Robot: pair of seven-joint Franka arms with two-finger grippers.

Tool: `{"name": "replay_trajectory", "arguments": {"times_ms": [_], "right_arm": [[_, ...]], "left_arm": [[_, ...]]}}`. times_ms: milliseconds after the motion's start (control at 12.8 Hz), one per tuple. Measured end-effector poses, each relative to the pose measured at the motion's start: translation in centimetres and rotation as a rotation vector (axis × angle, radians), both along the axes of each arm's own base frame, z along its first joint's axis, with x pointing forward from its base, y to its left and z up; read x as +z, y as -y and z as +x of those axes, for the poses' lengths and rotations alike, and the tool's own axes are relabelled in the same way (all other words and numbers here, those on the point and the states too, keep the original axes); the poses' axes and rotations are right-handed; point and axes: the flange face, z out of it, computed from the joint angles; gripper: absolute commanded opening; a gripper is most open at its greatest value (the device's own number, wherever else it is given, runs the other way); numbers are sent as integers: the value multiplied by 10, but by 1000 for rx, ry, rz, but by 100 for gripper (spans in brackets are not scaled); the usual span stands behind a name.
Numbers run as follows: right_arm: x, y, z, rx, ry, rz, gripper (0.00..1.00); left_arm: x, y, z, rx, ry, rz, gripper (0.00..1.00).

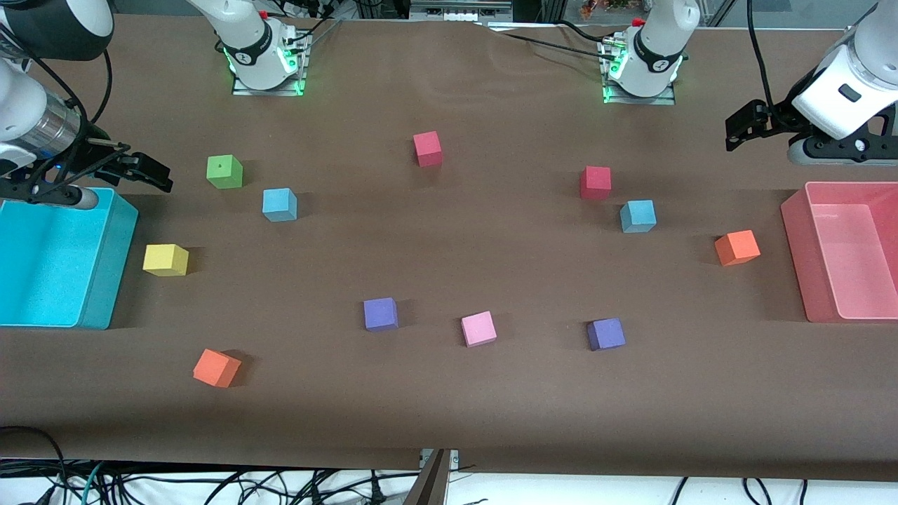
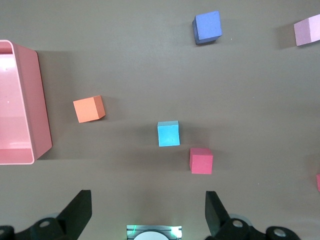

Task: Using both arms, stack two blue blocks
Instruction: 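Reach the right gripper to the light blue cube and grasp it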

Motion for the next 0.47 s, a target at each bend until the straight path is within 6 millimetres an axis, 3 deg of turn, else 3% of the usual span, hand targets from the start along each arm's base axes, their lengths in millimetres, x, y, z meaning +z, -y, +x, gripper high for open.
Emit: {"name": "replay_trajectory", "arguments": {"times_ms": [235,470], "right_arm": [[-12,-3,-5,8,-28,-1,99],[-37,-28,-21,57,-84,-8,99]], "left_arm": [[0,0,0,-1,0,0,100],[-5,0,2,-1,-9,0,100]]}}
